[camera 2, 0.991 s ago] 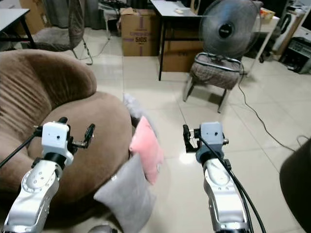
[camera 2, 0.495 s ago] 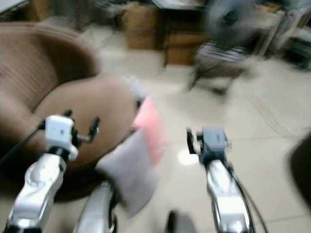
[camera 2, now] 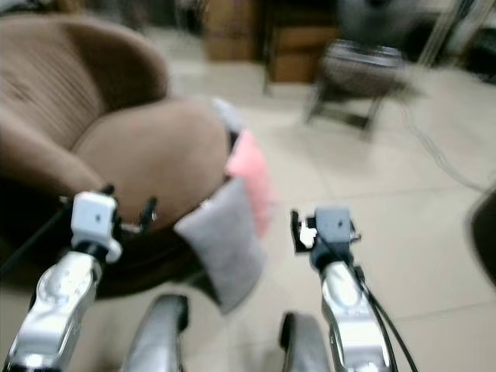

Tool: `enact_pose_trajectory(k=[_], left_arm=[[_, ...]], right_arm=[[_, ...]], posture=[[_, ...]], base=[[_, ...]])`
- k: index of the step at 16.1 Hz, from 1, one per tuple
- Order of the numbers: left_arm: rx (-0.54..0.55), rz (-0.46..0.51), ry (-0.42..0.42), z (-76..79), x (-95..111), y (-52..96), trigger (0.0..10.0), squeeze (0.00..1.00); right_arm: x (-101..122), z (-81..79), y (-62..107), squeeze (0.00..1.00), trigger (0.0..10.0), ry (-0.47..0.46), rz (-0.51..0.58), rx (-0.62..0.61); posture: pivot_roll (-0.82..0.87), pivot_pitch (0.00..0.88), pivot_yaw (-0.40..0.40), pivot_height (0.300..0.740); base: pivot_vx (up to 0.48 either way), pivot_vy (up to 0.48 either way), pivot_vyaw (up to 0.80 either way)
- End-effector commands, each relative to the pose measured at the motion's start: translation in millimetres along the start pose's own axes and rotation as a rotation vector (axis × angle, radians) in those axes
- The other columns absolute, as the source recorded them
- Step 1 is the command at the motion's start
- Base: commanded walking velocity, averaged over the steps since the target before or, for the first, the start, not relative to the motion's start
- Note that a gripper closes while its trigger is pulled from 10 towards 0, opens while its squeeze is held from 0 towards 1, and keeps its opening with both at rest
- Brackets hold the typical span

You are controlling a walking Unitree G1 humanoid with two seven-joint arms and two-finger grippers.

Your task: Move the pillow to the sofa from floor

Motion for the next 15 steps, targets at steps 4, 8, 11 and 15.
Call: enact_pose_trajectory(k=[4,8,11,15], left_arm=[[-0.023,0.017,0.000,5.7,5.7,-3.0,10.0,0.00],[-0.019,0.012,0.000,4.9,4.3,-2.9,10.0,0.00],[-0.020,0.011,0.001,5.0,4.2,-1.9,10.0,0.00],[-0.021,-0.002,-0.001,4.4,0.7,-0.5,10.0,0.00]], right_arm=[[7.0,8.7,-0.7,0.00,10.0,0.023,0.024,-0.024],[6.8,8.4,-0.9,0.00,10.0,0.024,0.023,-0.021],[6.4,8.0,-0.2,0.00,10.0,0.024,0.023,-0.019],[7.3,8.7,-0.2,0.00,10.0,0.027,0.026,-0.016]], posture=[[0.01,0.000,-0.004,0.603],[0.01,0.000,-0.004,0.603],[0.01,0.000,-0.005,0.603],[0.01,0.000,-0.003,0.603]], base=[[0.349,0.000,0.00],[0.367,0.000,0.00],[0.368,0.000,0.00],[0.360,0.000,0.00]])
Point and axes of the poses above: a point about 5 cm out from each wrist's last joint towards the gripper, its own y axis pointing back from the gripper into the wrist, its own x axis along the axis of the wrist's last joint, z = x × y, the point moved 4 cm from there along -y, pointing out of the wrist towards the gripper
